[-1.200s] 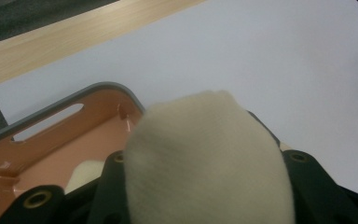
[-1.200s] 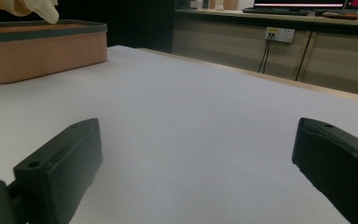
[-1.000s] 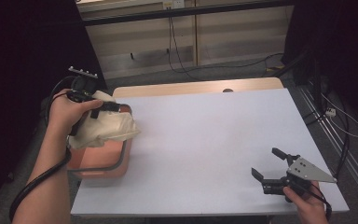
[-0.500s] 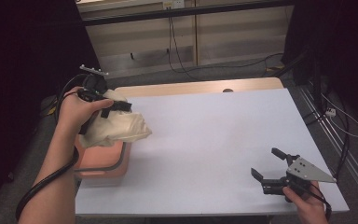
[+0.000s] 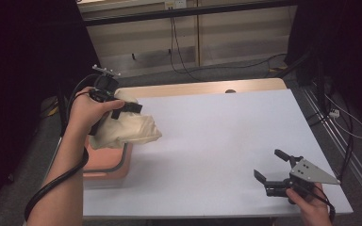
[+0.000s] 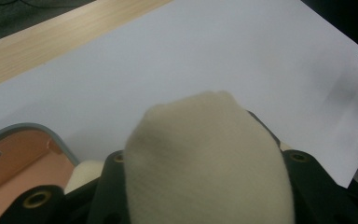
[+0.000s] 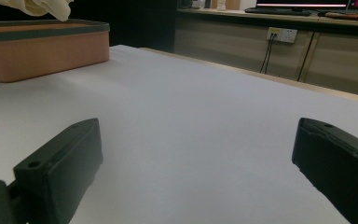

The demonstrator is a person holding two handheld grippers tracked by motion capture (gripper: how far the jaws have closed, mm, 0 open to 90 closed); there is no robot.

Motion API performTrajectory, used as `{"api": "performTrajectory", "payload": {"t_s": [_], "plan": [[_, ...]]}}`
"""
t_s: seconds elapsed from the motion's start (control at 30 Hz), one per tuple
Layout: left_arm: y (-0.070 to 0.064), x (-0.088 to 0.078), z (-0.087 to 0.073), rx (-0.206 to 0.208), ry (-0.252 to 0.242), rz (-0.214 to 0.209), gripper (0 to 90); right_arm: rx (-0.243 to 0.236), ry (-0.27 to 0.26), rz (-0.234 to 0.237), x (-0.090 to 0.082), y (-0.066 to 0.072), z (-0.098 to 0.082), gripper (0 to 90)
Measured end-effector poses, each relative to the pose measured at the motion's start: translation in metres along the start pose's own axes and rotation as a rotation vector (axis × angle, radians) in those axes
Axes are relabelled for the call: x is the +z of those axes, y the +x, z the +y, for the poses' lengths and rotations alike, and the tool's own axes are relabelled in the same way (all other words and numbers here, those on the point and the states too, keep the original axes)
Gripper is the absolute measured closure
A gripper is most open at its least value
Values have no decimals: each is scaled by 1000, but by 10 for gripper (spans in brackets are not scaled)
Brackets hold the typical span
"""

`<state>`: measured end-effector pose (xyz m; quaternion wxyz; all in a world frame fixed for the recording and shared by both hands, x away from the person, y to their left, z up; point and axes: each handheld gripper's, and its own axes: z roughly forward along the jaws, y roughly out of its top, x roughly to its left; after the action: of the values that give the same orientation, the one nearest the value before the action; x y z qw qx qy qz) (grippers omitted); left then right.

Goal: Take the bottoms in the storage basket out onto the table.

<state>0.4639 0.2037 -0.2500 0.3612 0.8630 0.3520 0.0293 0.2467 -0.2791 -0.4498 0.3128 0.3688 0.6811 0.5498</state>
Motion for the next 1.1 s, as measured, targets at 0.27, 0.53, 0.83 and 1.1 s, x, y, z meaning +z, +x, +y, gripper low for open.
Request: {"api": "performTrajectory", "payload": {"t_s": [0.27, 0.53, 0.83, 1.1], "plan": [[-9, 7, 4, 2, 0, -12, 582, -3, -1, 1, 0, 0, 0, 15], [-19, 16, 8, 18, -5, -35, 581, -3, -6, -2, -1, -1, 0, 15], [-24, 20, 12, 35, -9, -47, 581, -2, -5, -1, -1, 0, 0, 15], [-29, 24, 14, 38, -21, -61, 581, -1, -6, -1, -1, 0, 0, 15]]}}
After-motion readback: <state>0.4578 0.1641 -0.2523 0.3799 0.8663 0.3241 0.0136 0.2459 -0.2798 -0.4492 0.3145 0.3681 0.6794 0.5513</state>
